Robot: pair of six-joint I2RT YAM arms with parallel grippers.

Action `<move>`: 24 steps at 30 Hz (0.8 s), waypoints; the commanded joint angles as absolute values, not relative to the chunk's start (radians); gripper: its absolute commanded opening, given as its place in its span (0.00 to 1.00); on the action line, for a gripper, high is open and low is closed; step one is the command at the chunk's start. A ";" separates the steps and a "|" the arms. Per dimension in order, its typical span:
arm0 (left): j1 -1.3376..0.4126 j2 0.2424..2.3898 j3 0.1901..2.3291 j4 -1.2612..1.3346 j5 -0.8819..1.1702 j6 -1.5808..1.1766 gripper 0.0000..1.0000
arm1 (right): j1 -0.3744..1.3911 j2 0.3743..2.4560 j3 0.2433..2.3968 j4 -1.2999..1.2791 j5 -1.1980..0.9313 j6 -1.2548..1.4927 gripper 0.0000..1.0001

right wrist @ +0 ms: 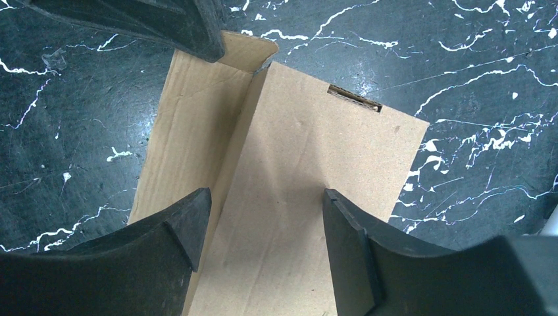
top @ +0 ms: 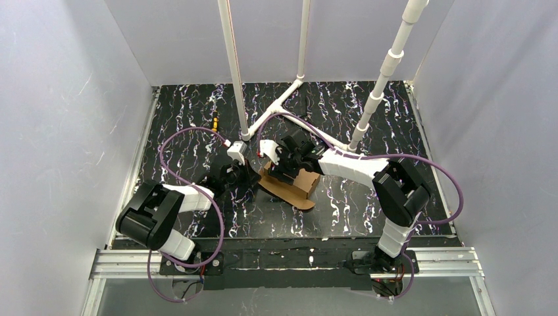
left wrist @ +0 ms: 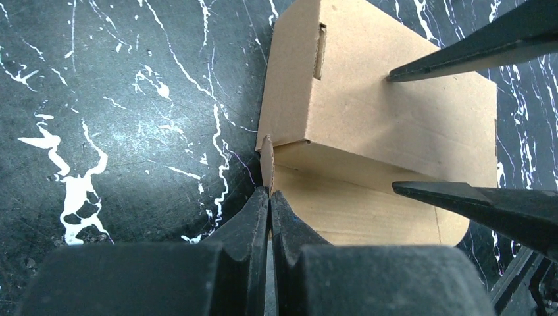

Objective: Fold the paper box

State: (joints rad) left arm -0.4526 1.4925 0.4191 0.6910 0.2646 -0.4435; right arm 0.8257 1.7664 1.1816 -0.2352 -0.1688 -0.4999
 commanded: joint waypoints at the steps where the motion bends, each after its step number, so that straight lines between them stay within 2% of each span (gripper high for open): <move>1: -0.459 1.435 0.399 0.693 0.329 -0.380 0.00 | 0.826 1.800 1.173 -0.308 -0.203 -0.481 0.71; 24: -0.548 1.378 0.347 0.693 0.236 -0.224 0.00 | 0.826 1.820 1.178 -0.308 -0.173 -0.462 0.71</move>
State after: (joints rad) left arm -0.5350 1.4155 0.3649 0.6872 0.2375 -0.2569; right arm 0.8257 1.7687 1.1816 -0.2352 -0.1856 -0.4950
